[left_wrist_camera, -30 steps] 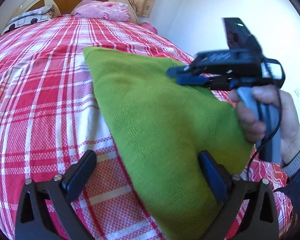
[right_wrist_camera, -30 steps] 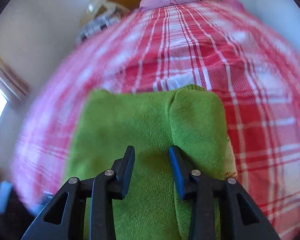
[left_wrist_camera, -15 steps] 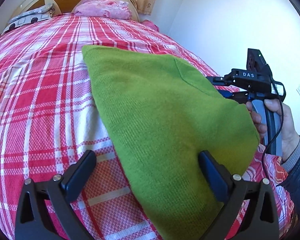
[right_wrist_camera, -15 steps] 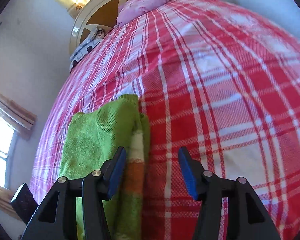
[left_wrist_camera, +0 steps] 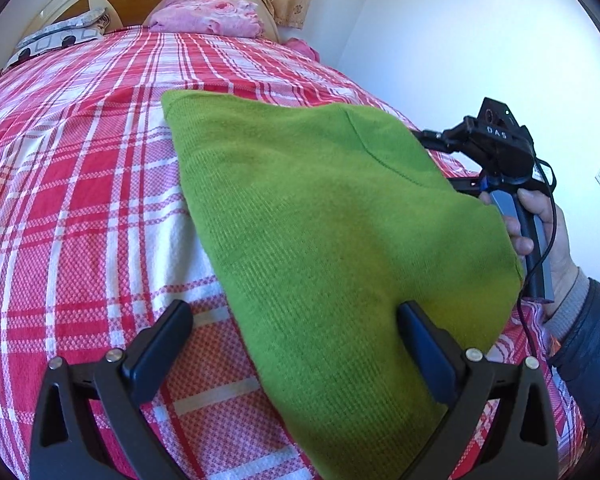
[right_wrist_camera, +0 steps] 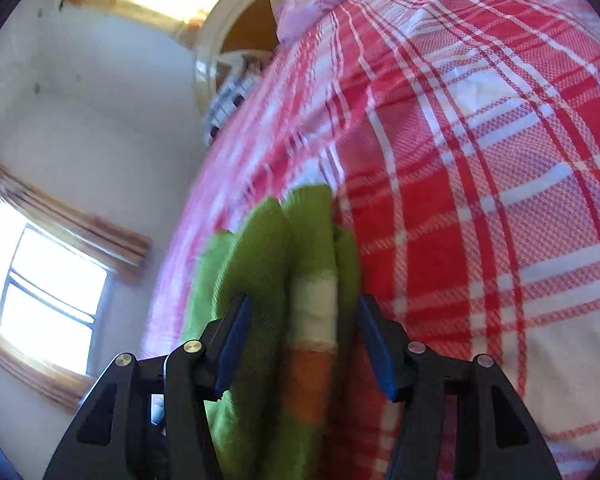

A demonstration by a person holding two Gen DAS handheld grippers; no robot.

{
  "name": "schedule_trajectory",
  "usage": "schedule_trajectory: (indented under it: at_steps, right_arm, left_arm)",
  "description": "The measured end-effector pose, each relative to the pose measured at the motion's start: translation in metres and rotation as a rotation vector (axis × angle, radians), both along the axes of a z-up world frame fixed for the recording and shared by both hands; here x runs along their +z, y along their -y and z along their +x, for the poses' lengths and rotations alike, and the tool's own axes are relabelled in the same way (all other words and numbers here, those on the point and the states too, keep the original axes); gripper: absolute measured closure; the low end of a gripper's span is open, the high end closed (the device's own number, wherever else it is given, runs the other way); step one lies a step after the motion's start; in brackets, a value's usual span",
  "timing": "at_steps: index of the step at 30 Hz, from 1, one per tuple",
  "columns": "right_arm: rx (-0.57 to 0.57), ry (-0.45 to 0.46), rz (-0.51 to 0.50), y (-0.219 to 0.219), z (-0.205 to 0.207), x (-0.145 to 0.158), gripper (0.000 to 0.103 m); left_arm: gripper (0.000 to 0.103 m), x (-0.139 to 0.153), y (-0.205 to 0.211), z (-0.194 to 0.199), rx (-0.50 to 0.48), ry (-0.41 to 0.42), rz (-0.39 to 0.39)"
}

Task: Fold small clothes
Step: 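Close the right gripper on the striped edge of the green bundle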

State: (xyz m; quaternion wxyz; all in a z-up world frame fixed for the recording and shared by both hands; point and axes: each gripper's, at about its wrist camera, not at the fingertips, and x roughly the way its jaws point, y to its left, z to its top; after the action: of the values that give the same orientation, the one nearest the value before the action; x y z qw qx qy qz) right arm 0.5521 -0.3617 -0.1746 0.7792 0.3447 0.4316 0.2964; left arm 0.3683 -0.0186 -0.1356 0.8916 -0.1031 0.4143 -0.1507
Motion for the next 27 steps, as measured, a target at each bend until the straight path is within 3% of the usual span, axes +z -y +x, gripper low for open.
schedule_trajectory:
  at_steps: [1, 3, 6, 12, 16, 18, 20, 21, 22, 23, 27]
  right_arm:
    - [-0.008, -0.017, 0.015, 0.005, 0.001, -0.003, 0.041]
    - [-0.01, -0.021, 0.053, 0.009, 0.002, -0.007, 0.041]
    - [0.005, -0.003, 0.087, 0.008, 0.002, -0.006, 0.033]
    - [0.1, 0.021, -0.084, -0.032, 0.005, 0.002, 0.029]
    - [0.107, 0.018, -0.071, -0.041, 0.005, 0.003, 0.03]
    - [0.111, 0.015, -0.09, -0.047, 0.006, 0.002, 0.035]
    - [0.107, 0.006, -0.138, -0.051, 0.006, 0.001, 0.062]
    - [0.103, -0.001, -0.144, -0.051, 0.006, 0.0, 0.064]
    - [0.099, 0.007, -0.146, -0.05, 0.003, 0.002, 0.069]
    - [0.094, 0.018, -0.148, -0.05, 0.001, 0.004, 0.073]
    - [0.06, 0.051, -0.13, -0.048, -0.015, 0.013, 0.078]
  left_arm:
    - [0.0, 0.0, 0.0, 0.0, 0.0, 0.0, 0.0]
    - [0.0, 0.0, 0.0, 0.0, 0.0, 0.0, 0.001]
    - [0.0, 0.0, 0.001, 0.001, 0.0, -0.001, -0.001]
    - [0.0, -0.001, 0.001, 0.002, -0.003, -0.004, -0.008]
    - [0.0, 0.0, -0.001, 0.001, -0.004, -0.001, -0.025]
    - [0.0, 0.0, -0.001, 0.001, -0.007, 0.001, -0.026]
    - [0.002, 0.001, -0.001, 0.0, -0.015, 0.007, -0.039]
    - [0.006, 0.002, -0.002, 0.0, -0.024, 0.012, -0.053]
    - [0.022, 0.002, -0.003, -0.001, -0.037, 0.019, -0.074]
    - [0.03, 0.003, -0.004, -0.002, -0.062, 0.024, -0.106]
    - [0.042, 0.006, -0.007, -0.007, -0.047, 0.045, -0.115]
